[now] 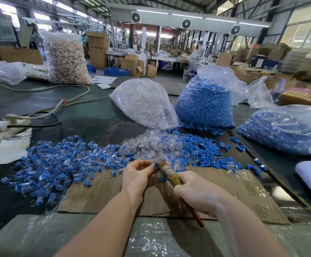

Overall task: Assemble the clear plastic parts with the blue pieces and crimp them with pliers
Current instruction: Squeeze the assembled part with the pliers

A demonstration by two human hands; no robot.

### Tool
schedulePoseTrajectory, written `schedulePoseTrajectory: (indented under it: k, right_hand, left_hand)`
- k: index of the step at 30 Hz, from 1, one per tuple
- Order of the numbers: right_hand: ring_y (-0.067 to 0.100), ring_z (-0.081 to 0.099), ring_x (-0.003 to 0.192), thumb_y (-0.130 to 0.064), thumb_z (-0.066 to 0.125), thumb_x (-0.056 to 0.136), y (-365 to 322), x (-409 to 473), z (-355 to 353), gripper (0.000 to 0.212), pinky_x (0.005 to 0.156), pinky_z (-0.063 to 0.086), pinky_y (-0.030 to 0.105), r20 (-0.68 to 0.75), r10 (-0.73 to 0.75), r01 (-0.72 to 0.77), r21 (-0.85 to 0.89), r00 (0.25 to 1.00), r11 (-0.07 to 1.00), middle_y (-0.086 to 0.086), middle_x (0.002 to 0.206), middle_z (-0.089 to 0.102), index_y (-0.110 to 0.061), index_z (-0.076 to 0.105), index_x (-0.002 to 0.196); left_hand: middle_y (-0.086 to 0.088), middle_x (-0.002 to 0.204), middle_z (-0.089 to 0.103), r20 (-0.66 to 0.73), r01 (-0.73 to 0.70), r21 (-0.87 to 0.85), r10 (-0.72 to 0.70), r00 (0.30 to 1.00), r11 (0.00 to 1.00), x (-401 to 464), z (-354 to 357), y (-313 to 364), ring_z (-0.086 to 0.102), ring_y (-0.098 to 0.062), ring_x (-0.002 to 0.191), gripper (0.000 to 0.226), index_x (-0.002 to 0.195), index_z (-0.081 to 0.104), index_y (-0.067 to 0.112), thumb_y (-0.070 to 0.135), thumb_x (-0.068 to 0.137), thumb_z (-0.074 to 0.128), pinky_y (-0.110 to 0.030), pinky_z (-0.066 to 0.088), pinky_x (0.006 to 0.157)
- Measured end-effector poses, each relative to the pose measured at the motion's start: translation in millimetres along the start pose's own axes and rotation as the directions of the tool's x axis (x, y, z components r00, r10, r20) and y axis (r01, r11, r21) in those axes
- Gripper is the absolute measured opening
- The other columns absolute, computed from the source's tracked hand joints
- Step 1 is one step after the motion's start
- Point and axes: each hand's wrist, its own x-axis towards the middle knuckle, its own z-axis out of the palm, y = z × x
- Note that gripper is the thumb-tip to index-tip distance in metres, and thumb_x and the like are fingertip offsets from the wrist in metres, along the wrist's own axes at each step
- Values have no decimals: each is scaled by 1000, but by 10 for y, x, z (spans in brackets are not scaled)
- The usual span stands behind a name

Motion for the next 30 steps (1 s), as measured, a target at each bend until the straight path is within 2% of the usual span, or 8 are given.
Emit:
schedulePoseTrajectory:
  k: [7, 11, 19, 24, 26, 28, 30]
  right_hand:
    - [10, 33, 47, -8, 41, 87, -43, -10, -14, 26, 37, 24, 16, 13, -21, 21, -32, 1000, 999, -3, 62, 39, -20, 37, 64]
    - [10, 34, 48, -8, 40, 88, -54, -4, -6, 26, 43, 26, 21, 21, -1, 1, 3, 1000, 1000, -2, 61, 39, -19, 38, 65]
    - [6, 32, 42, -4, 41, 86, -8, 10, 22, 30, 37, 25, 14, -45, -36, 34, -45, 998, 998, -4, 54, 39, -18, 37, 60]
    - [8, 40, 54, -8, 41, 90, 35, 38, 73, 27, 46, 29, 18, -79, 4, -10, -77, 997, 997, -4, 67, 46, -20, 41, 66]
    - [8, 41, 57, -10, 42, 91, 48, 44, 94, 26, 50, 31, 20, -90, 10, -17, -76, 996, 997, -5, 70, 47, -21, 41, 67]
    - [7, 42, 52, -9, 45, 88, 63, 33, 101, 26, 49, 31, 21, -92, -2, -1, -30, 996, 1000, -5, 65, 47, -20, 43, 65]
    - [5, 41, 43, -4, 49, 82, 91, 4, 97, 20, 44, 32, 18, -99, -3, 16, 123, 995, 992, -3, 59, 49, -16, 51, 66]
  left_hand:
    - [-8, 68, 66, -53, 4, -54, -7, 999, 999, -5, 5, -2, 65, -12, 53, 10, 81, 62, 6, -4, 84, 62, -20, 51, 46]
    - [-9, 70, 66, -102, -24, -2, 24, 994, 1000, -5, 36, -22, 65, -17, 61, 11, 80, 62, 9, -1, 84, 63, -25, 51, 51]
    - [-11, 75, 66, -84, -58, 81, 65, 994, 995, -24, 58, -17, 64, -19, 67, 9, 82, 62, 8, -1, 84, 63, -26, 54, 59]
    - [-14, 80, 67, -64, -59, 97, 66, 996, 993, -59, 55, -5, 65, -23, 72, 10, 83, 62, 9, -1, 84, 62, -32, 55, 65]
    - [-13, 79, 66, -55, -59, 95, 65, 996, 994, -63, 57, 2, 65, -21, 71, 10, 84, 62, 8, -1, 85, 61, -29, 55, 62]
    - [-11, 78, 66, -51, -54, 77, 58, 997, 996, -63, 51, 11, 65, -18, 68, 9, 85, 61, 8, -1, 86, 60, -25, 54, 56]
    - [-11, 78, 66, -43, -48, 67, 51, 998, 997, -64, 47, 8, 65, -18, 68, 8, 86, 62, 7, 0, 86, 61, -25, 55, 57]
